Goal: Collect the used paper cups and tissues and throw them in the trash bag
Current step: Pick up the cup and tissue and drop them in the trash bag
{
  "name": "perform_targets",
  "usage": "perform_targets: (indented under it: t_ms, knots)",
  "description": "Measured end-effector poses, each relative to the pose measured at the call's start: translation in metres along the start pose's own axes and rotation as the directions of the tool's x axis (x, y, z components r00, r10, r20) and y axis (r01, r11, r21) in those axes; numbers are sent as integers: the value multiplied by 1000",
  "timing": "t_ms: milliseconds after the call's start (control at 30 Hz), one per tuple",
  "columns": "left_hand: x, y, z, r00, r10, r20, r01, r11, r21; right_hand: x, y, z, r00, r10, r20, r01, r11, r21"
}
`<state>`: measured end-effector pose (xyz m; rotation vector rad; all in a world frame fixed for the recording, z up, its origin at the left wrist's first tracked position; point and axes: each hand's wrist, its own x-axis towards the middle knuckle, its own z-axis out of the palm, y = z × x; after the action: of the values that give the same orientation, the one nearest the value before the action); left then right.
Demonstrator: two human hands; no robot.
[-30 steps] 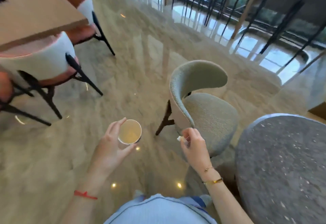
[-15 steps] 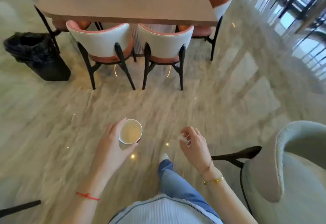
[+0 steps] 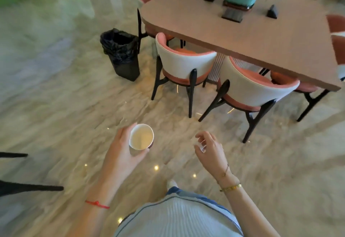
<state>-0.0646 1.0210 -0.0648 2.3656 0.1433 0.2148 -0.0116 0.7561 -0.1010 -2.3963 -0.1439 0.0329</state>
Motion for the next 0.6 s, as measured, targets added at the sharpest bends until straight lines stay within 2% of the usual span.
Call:
perform_targets:
  t_ms: [333, 600]
  knots:
    - [139, -46, -26, 968, -185, -169, 189, 982, 9, 204, -55, 50, 965, -203, 166, 206, 979, -1]
    - [274, -123, -65, 937, -253, -241, 261, 965, 0, 351, -115, 128, 939, -244, 243, 244, 969, 31]
